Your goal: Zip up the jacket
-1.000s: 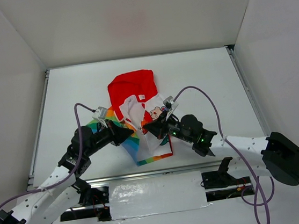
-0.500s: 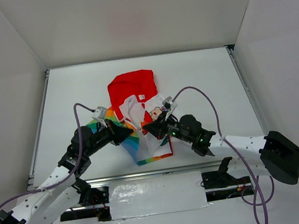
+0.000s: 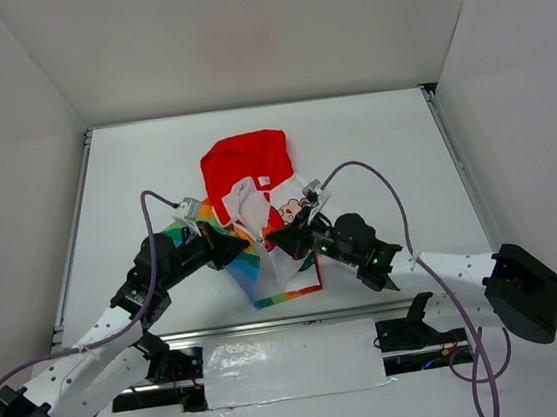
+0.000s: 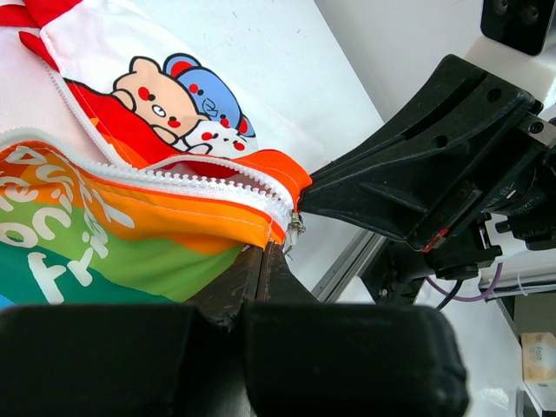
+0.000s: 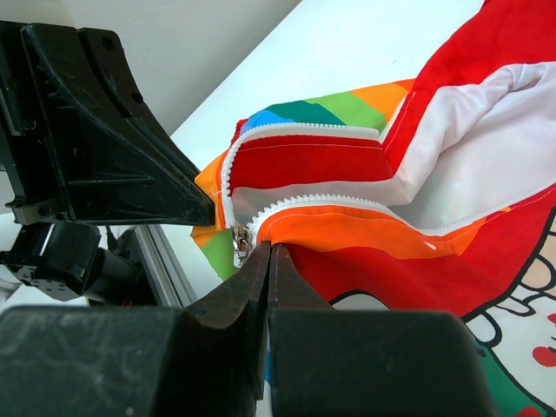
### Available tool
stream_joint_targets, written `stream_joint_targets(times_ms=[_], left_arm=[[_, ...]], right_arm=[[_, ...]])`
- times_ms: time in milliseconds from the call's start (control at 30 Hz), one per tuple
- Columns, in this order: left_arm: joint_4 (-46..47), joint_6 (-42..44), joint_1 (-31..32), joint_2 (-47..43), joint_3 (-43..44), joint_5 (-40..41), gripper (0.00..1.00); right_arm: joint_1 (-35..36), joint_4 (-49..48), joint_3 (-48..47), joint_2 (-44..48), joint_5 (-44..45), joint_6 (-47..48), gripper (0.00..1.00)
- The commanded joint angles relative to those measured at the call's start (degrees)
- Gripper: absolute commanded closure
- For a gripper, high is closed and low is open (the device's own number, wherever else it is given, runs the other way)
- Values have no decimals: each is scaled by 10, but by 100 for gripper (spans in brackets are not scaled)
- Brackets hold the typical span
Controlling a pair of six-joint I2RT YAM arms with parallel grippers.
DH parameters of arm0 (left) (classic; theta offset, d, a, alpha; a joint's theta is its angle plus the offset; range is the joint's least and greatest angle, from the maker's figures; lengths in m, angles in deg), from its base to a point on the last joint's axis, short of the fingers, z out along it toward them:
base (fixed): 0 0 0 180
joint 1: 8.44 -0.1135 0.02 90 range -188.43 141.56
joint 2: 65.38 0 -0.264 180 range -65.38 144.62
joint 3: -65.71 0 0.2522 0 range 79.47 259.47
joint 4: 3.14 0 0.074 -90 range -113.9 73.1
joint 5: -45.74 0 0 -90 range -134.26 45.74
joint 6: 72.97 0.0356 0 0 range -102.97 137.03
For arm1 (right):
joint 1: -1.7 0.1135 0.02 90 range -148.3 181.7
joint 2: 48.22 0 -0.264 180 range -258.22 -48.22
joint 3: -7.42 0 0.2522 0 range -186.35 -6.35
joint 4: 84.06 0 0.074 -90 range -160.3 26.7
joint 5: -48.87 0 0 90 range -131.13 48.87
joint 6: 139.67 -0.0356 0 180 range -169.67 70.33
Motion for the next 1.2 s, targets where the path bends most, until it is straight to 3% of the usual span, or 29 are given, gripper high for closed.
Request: stream_joint_targets(times_ms=[0, 1167], left_arm=[[32, -6, 2, 0, 2, 1, 100], [40, -7, 2, 11, 2, -6, 100]], right_arm=[[-1, -28, -19, 5, 1, -5, 100], [-1, -25, -21, 12, 13, -9, 100]])
